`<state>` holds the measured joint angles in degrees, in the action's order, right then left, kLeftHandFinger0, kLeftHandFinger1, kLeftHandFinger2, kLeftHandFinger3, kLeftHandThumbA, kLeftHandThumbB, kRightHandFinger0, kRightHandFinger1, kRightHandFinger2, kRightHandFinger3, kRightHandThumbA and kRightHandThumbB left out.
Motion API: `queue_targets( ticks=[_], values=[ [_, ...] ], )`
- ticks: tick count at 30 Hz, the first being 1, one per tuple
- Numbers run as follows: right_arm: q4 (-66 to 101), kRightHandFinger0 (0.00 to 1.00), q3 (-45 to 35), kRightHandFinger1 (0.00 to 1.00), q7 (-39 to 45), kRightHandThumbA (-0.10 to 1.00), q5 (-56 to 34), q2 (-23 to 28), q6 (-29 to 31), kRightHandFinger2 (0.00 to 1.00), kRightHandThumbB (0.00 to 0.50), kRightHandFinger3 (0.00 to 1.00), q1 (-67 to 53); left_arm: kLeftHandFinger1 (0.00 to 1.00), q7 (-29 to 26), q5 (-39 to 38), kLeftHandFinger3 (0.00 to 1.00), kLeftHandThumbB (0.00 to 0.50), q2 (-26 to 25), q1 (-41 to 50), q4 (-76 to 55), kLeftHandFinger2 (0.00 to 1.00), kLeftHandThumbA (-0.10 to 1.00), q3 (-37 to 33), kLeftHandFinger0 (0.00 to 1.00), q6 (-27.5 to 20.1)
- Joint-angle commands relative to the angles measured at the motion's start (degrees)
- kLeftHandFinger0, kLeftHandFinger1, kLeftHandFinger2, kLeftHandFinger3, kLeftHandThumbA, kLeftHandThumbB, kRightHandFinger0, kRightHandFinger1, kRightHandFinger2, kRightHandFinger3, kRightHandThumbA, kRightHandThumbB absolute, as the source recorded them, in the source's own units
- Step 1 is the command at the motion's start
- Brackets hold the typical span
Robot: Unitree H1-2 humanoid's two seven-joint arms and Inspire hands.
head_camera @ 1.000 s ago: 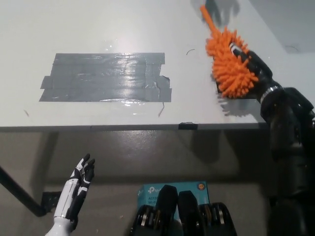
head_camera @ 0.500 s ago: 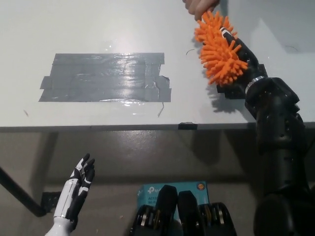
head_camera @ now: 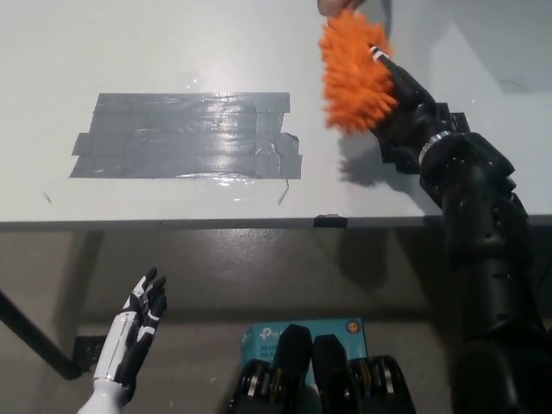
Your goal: An orange duster is kept infront of the robot in the middle of the table and the robot extends its right arm to grab the duster, picks it up and hands it to a person
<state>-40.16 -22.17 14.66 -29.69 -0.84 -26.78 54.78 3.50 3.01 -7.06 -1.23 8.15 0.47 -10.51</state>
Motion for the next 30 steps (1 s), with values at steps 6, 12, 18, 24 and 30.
queue_targets(
  ticks=[6,12,18,24,30],
  values=[
    [12.80,1.00,8.32,1.00,7.74,0.57,-1.32,4.05,-0.14,1.00,0.460,1.00,-5.22,1.00,0.47,-0.51,1.00,0.117,-0.73,-1.80,-1.84,1.00,0.84,0.04,0.96,0.02],
    [35.58,1.00,14.45,1.00,3.34,0.71,7.50,6.40,3.46,1.00,0.470,1.00,-14.06,1.00,0.53,-0.61,1.00,0.102,-1.06,-3.23,-1.20,1.00,0.83,0.23,0.95,-0.29],
    [61.95,1.00,17.56,1.00,2.51,0.88,18.00,11.28,8.39,1.00,0.455,1.00,-25.02,1.00,0.28,-0.49,1.00,0.107,-1.18,-4.45,-0.55,1.00,0.83,0.47,0.95,-0.12],
    [73.20,1.00,17.34,1.00,3.44,0.98,23.64,12.69,13.96,1.00,0.399,1.00,-37.44,1.00,0.36,-0.74,1.00,0.100,-1.36,-5.48,0.07,1.00,0.82,0.66,0.95,-0.04],
    [65.86,1.00,19.75,1.00,0.24,0.96,30.78,9.99,24.55,1.00,0.291,1.00,-46.53,1.00,0.15,-0.31,1.00,0.099,-1.44,-5.51,0.45,1.00,0.80,0.62,0.95,-0.39]
  ],
)
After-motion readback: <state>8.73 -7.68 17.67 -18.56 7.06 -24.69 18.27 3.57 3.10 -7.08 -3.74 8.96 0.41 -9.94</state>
